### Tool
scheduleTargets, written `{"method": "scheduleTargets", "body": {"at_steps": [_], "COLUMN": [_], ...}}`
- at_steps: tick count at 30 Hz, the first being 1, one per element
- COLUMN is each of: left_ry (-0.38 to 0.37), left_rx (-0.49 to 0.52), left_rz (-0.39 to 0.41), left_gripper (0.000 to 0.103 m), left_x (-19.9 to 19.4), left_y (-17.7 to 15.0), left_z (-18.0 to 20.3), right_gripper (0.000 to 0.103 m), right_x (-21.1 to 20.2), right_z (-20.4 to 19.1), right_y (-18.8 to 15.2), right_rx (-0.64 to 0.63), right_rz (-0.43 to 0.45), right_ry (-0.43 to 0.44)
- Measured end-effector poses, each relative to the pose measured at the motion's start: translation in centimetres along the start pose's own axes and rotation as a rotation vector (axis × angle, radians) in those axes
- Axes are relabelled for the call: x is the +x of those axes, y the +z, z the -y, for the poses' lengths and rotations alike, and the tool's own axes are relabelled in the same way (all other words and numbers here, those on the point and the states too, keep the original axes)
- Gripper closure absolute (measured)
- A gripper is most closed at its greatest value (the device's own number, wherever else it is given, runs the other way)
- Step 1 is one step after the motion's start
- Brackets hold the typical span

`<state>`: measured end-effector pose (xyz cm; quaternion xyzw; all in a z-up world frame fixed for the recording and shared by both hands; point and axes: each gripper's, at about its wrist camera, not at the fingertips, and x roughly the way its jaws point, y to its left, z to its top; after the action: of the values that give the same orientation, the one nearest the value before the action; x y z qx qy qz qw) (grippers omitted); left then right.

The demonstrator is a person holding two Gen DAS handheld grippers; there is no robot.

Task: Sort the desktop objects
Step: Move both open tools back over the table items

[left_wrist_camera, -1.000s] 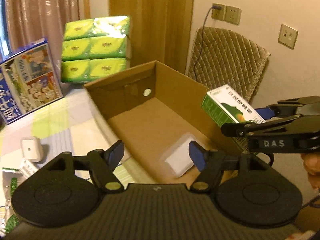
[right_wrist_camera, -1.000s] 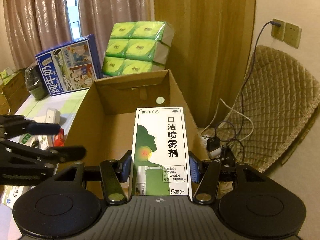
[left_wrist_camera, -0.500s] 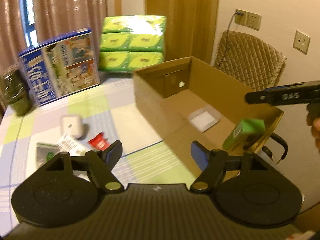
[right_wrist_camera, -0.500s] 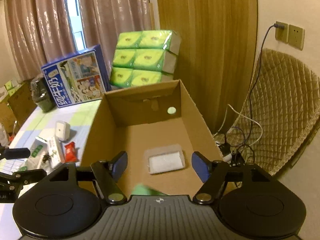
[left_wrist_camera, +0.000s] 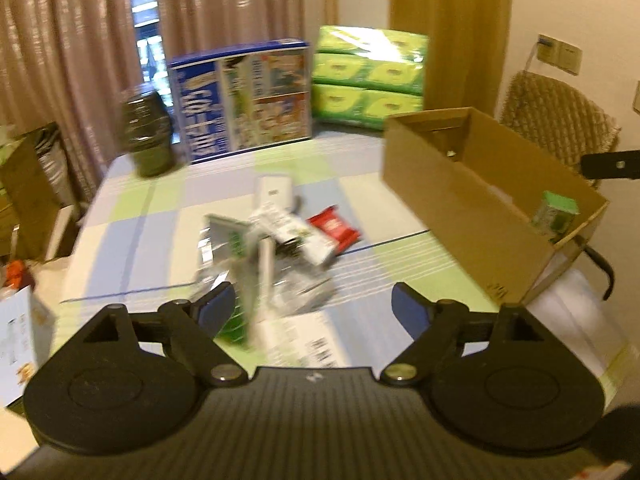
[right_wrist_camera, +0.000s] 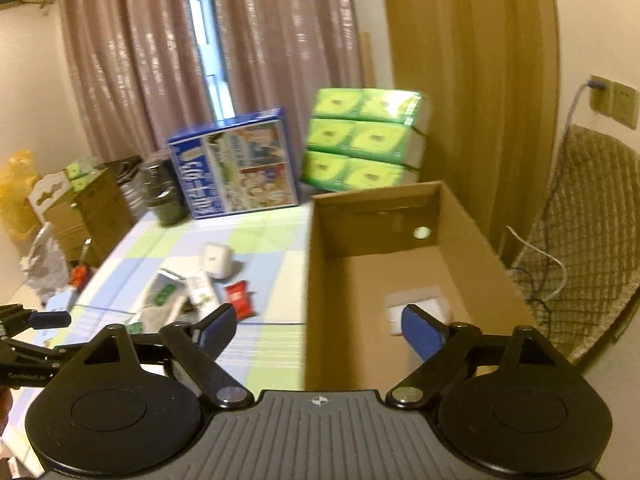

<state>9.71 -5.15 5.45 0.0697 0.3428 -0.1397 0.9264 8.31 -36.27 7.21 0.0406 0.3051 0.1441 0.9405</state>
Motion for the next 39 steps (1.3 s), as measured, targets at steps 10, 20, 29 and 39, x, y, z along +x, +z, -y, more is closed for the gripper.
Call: {"method": "scheduleTargets", "body": {"at_steps": [10,20,29,39], "left_ry": [0.092,0.126,0.133,0.147], "left_rx": [-0.048,-0.087,-0.099,-0.114], "left_rz": [-0.030,-0.047,-0.063,-0.092], "left_gripper": [0.019,0.018,0.014,0.004], "left_x": [-3.2,-3.4,-2.4,-0.6], "left_y": [-3.9,-6.2,-7.7,-9.1], "left_z": [-5.1,-7.6,-8.9,-10.4], "right_gripper": [0.009,0.008,0.006,0.006], "right_x": [0.5,2.8,5.6,9.7], "right_z": [-6.4,-9.6,-12.7,-16.0], "right_y": [-2.3,-5.6,-8.3,-10.5], "right_rx": [-0.029,0.002,-0.005,0.000], "right_rz": [-0.046,-0.117,-0.174,-0.239], "right_ry": [0.115,0.152,0.163,0.177]}}
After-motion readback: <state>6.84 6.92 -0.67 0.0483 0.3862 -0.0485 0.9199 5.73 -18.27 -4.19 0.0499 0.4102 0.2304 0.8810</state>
